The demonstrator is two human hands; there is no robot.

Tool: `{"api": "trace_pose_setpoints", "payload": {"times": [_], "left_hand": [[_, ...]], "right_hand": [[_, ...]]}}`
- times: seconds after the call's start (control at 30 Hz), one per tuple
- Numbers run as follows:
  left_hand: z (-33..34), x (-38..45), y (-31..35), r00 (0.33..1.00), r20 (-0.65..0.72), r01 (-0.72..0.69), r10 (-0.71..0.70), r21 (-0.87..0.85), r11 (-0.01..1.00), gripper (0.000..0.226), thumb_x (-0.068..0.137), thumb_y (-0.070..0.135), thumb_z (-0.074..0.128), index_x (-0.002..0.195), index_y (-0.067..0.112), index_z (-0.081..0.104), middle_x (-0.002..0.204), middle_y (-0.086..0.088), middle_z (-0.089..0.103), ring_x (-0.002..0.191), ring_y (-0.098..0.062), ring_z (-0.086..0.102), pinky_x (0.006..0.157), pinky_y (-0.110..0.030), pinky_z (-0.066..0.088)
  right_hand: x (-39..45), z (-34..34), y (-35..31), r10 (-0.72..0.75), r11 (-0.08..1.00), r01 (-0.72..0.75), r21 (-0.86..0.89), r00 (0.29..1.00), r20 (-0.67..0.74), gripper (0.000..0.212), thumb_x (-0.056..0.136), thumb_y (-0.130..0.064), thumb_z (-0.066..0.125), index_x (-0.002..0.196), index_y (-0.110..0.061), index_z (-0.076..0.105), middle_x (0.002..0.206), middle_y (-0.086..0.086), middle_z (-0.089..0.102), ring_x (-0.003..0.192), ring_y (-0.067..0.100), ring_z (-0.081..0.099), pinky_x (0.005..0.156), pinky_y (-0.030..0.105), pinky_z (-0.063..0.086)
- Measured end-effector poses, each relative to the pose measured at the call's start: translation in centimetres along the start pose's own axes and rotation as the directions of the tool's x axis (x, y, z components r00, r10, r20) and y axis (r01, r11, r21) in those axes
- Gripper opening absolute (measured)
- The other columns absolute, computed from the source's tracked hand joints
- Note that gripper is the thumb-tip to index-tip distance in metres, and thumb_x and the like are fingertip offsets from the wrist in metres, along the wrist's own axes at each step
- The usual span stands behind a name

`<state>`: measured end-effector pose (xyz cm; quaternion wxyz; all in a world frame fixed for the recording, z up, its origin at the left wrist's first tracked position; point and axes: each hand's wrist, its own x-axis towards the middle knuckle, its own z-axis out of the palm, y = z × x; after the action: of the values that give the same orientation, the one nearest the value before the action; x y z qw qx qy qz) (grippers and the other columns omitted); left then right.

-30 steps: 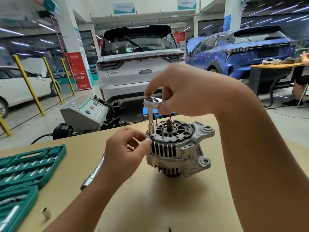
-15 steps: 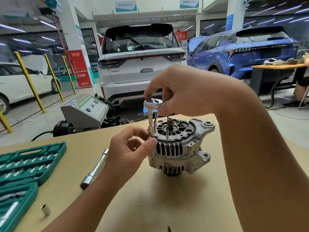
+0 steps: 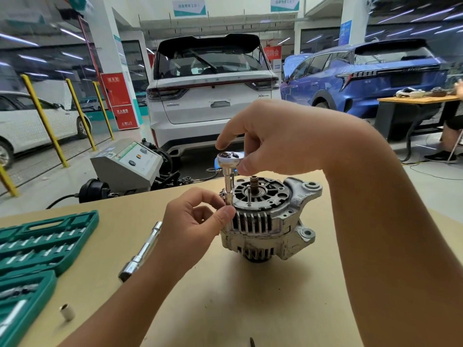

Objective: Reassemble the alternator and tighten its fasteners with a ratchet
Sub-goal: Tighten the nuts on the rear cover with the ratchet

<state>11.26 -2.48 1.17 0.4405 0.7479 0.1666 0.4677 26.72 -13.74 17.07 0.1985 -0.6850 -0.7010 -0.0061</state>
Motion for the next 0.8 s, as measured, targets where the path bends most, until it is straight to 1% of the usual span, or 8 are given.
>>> {"api": "trace_pose_setpoints", "payload": {"times": [0.17, 0.3, 0.37, 0.43, 0.53, 0.67, 0.73, 0.8], "left_hand": [[-0.3, 0.3, -0.1, 1.0, 0.024, -0.014, 0.013, 0.026, 1.0, 0.007, 0.087, 0.007, 0.076, 0.084, 0.012, 0.072, 0.069, 0.002, 0.067, 0.053, -0.015, 0.055, 0.049, -0.024, 0.045], [-0.7, 0.5, 0.0, 0.998, 0.057, -0.024, 0.023, 0.016, 1.0, 0.01, 0.091, 0.002, 0.069, 0.088, 0.01, 0.075, 0.081, -0.004, 0.068, 0.055, -0.016, 0.058, 0.049, -0.029, 0.047], [-0.8, 0.5, 0.0, 0.998, 0.056, -0.018, 0.018, -0.002, 1.0, 0.008, 0.091, 0.007, 0.069, 0.09, 0.011, 0.076, 0.08, -0.005, 0.069, 0.055, -0.017, 0.057, 0.049, -0.029, 0.046], [-0.7, 0.4, 0.1, 0.999, 0.041, 0.011, -0.011, -0.012, 1.0, 0.002, 0.084, 0.02, 0.076, 0.087, 0.02, 0.075, 0.071, 0.0, 0.069, 0.054, -0.015, 0.055, 0.049, -0.025, 0.045], [-0.6, 0.4, 0.0, 0.999, 0.022, 0.023, -0.024, 0.023, 0.999, 0.011, 0.075, 0.029, 0.081, 0.08, 0.024, 0.072, 0.064, 0.003, 0.068, 0.051, -0.013, 0.053, 0.047, -0.023, 0.042], [-1.0, 0.6, -0.3, 0.998, 0.064, 0.013, -0.015, 0.02, 1.0, 0.012, 0.081, 0.021, 0.085, 0.082, 0.021, 0.073, 0.078, 0.001, 0.071, 0.055, -0.016, 0.055, 0.051, -0.03, 0.045], [-1.1, 0.7, -0.3, 0.996, 0.084, 0.0, -0.002, 0.029, 1.0, 0.005, 0.081, 0.023, 0.078, 0.083, 0.021, 0.074, 0.085, 0.0, 0.071, 0.056, -0.017, 0.056, 0.051, -0.032, 0.045], [-1.3, 0.8, -0.2, 0.995, 0.102, -0.011, 0.008, 0.032, 0.999, 0.004, 0.081, 0.024, 0.076, 0.084, 0.022, 0.075, 0.089, -0.001, 0.07, 0.057, -0.018, 0.057, 0.051, -0.031, 0.045]], "right_hand": [[0.2, 0.3, 0.0, 0.012, 1.0, -0.012, 0.005, 1.0, -0.001, 0.043, 0.087, -0.029, 0.078, 0.125, -0.044, 0.065, 0.084, -0.022, 0.044, 0.065, 0.002, 0.046, 0.054, 0.023, 0.033], [0.1, 0.2, 0.3, 0.006, 1.0, -0.006, -0.007, 1.0, -0.009, 0.041, 0.087, -0.029, 0.078, 0.124, -0.044, 0.066, 0.084, -0.022, 0.047, 0.063, 0.001, 0.046, 0.054, 0.022, 0.034], [0.1, 0.1, 0.3, 0.001, 1.0, -0.001, -0.006, 1.0, -0.018, 0.04, 0.088, -0.029, 0.078, 0.123, -0.044, 0.066, 0.085, -0.02, 0.052, 0.064, 0.001, 0.05, 0.054, 0.022, 0.035], [0.1, 0.1, 0.3, -0.009, 1.0, 0.009, -0.001, 1.0, -0.025, 0.037, 0.088, -0.031, 0.077, 0.121, -0.045, 0.067, 0.086, -0.016, 0.059, 0.063, 0.001, 0.053, 0.053, 0.022, 0.036], [0.2, 0.2, 0.1, -0.024, 1.0, 0.024, 0.005, 0.999, -0.026, 0.036, 0.088, -0.031, 0.077, 0.12, -0.045, 0.067, 0.086, -0.012, 0.064, 0.063, 0.002, 0.055, 0.053, 0.022, 0.037], [0.2, 0.2, -0.2, -0.033, 0.999, 0.033, 0.006, 0.999, -0.018, 0.037, 0.088, -0.03, 0.077, 0.122, -0.043, 0.068, 0.086, -0.011, 0.065, 0.064, 0.004, 0.057, 0.056, 0.025, 0.039], [0.2, 0.2, -0.2, -0.033, 0.999, 0.034, 0.009, 0.999, -0.021, 0.037, 0.089, -0.029, 0.077, 0.121, -0.043, 0.068, 0.087, -0.01, 0.065, 0.063, 0.004, 0.056, 0.056, 0.025, 0.039], [0.2, 0.1, -0.2, -0.036, 0.999, 0.036, 0.007, 0.999, -0.017, 0.036, 0.089, -0.028, 0.076, 0.122, -0.042, 0.068, 0.087, -0.01, 0.065, 0.063, 0.004, 0.055, 0.056, 0.024, 0.038]]}}
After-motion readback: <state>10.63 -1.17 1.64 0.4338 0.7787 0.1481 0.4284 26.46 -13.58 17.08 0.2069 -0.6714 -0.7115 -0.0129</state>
